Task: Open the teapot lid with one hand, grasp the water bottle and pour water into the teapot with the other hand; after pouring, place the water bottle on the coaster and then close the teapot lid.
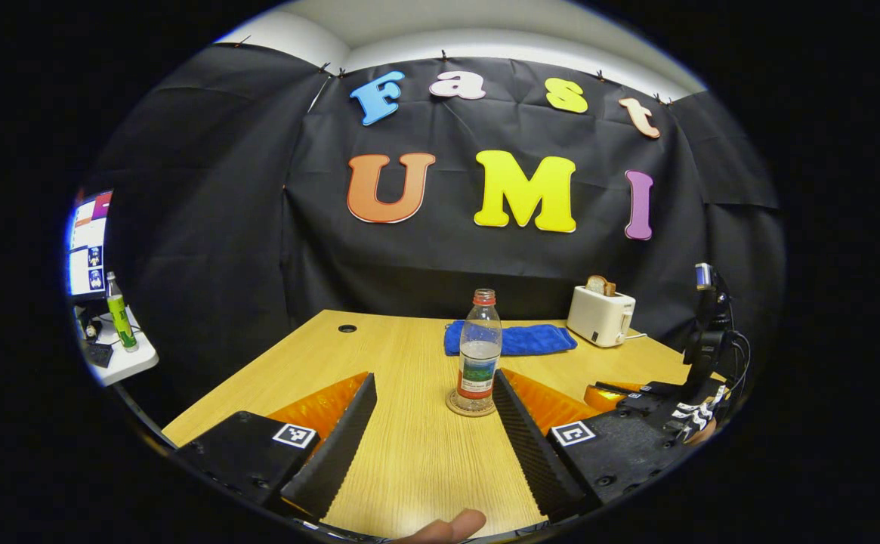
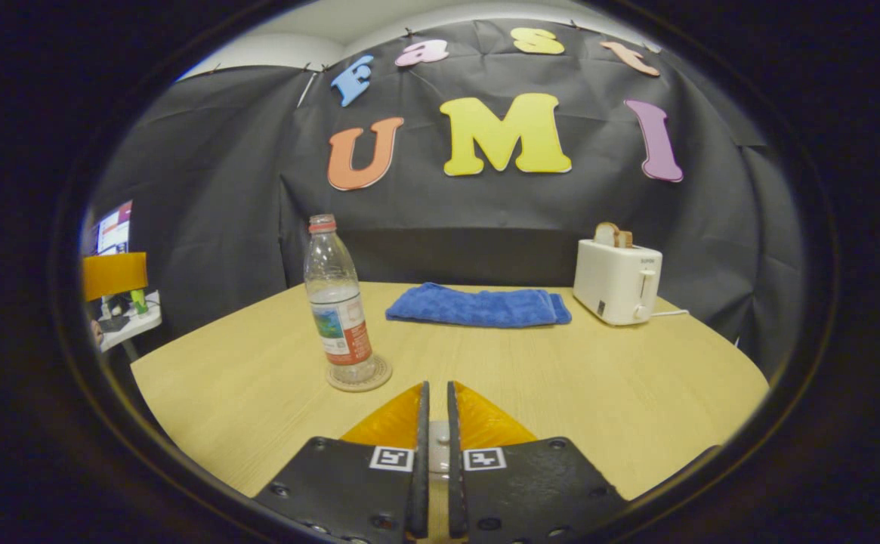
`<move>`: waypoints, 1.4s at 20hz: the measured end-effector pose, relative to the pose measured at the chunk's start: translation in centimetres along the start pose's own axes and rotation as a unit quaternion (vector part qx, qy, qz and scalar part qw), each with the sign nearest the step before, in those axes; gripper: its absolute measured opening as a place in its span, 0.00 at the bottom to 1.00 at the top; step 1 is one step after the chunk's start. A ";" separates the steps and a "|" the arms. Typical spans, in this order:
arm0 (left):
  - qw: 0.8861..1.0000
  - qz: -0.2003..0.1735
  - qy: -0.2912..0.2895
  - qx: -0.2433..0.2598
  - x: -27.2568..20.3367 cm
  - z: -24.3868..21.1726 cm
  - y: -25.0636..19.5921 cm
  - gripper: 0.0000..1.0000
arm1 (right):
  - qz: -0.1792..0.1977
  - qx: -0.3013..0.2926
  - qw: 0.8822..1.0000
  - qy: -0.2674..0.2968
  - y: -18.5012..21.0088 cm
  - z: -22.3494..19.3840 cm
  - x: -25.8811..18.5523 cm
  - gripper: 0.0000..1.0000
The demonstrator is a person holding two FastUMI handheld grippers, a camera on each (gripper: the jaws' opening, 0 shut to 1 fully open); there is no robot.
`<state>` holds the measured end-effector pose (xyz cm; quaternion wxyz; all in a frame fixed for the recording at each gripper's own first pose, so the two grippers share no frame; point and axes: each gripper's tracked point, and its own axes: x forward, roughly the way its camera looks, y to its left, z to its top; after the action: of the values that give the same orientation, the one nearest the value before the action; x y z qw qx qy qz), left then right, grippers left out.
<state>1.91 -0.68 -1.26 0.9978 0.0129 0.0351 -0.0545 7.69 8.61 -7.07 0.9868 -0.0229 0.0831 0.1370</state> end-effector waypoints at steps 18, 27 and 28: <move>1.000 0.025 -0.017 0.001 -0.1 1.0 -0.8 0.97 | -0.073 -0.006 0.994 -0.082 -9.0 6.8 -11.6 0.96; 0.997 0.040 -0.029 0.058 -1.5 1.7 -3.5 0.97 | -0.096 0.010 0.989 -0.111 -15.2 7.6 -18.4 0.95; 0.997 0.035 -0.030 0.069 -2.0 1.7 -4.0 0.97 | -0.097 0.002 0.989 -0.110 -15.8 7.3 -18.8 0.95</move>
<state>-0.39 -4.46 0.53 0.9964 0.0817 0.0007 -0.0226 -4.66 -11.05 3.68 0.9986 -0.0139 -0.0283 0.0419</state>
